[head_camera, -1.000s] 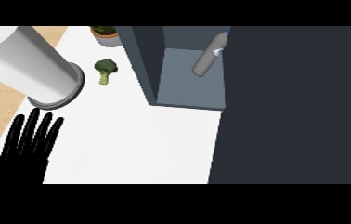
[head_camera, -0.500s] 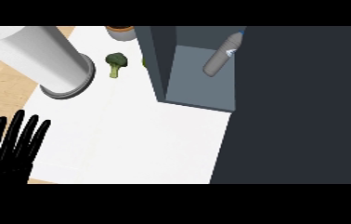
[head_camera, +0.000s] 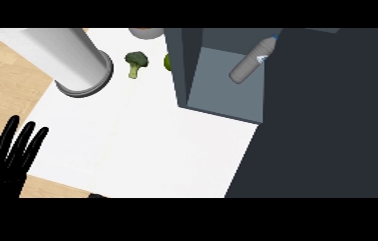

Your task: Pick up the bottled water, place it into the cabinet and close the cabinet

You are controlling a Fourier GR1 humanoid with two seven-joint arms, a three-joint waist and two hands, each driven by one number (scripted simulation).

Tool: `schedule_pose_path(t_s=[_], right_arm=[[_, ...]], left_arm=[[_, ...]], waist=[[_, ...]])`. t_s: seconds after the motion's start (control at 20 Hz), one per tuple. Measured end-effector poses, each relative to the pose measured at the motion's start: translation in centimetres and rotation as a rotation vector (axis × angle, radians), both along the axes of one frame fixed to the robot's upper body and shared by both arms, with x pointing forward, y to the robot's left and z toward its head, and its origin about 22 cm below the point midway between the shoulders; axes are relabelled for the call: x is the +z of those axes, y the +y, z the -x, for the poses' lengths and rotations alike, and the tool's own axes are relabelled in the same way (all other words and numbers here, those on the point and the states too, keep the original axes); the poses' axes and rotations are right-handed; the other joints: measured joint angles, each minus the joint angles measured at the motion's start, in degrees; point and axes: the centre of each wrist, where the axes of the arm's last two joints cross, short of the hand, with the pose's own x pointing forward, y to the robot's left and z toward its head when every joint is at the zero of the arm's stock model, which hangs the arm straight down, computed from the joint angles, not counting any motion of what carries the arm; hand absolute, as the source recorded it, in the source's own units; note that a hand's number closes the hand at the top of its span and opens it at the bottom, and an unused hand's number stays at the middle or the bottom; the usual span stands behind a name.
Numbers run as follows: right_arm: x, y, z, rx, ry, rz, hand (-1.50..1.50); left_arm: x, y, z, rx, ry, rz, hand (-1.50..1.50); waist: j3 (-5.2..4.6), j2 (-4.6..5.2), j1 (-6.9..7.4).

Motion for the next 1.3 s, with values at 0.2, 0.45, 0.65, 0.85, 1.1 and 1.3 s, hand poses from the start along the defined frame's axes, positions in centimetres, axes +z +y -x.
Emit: schedule_pose_path(t_s=[0.2, 0.45, 0.65, 0.85, 1.1, 1.3], right_arm=[[0.5, -0.2, -0.8, 0.062, -0.057, 0.047, 1.50], [0.8, -0.1, -1.5, 0.114, -0.096, 0.085, 1.50], [1.2, -0.1, -1.9, 0.147, -0.124, 0.114, 1.50], [1.4, 0.0, -2.2, 0.169, -0.146, 0.135, 1.50], [1.5, 0.1, -2.4, 0.174, -0.154, 0.140, 1.50], [1.4, 0.2, -2.5, 0.174, -0.146, 0.129, 1.50]], left_arm=[[0.2, 0.2, -0.2, -0.014, 0.000, -0.004, -1.50], [0.4, 0.7, -0.3, -0.015, -0.003, -0.010, -1.50], [0.7, 1.1, -0.4, -0.020, -0.003, -0.019, -1.50], [0.9, 1.3, -0.6, -0.022, -0.008, -0.020, -1.50], [0.9, 1.7, -0.7, -0.018, -0.006, -0.023, -1.50], [1.2, 1.9, -0.9, -0.022, -0.019, -0.023, -1.50]], waist=[[-0.13, -0.12, 1.23], [-0.28, -0.20, 1.49], [-0.40, -0.14, 1.77], [-0.50, -0.07, 1.59], [-0.61, 0.21, 1.33], [-0.68, 0.83, 1.94]])
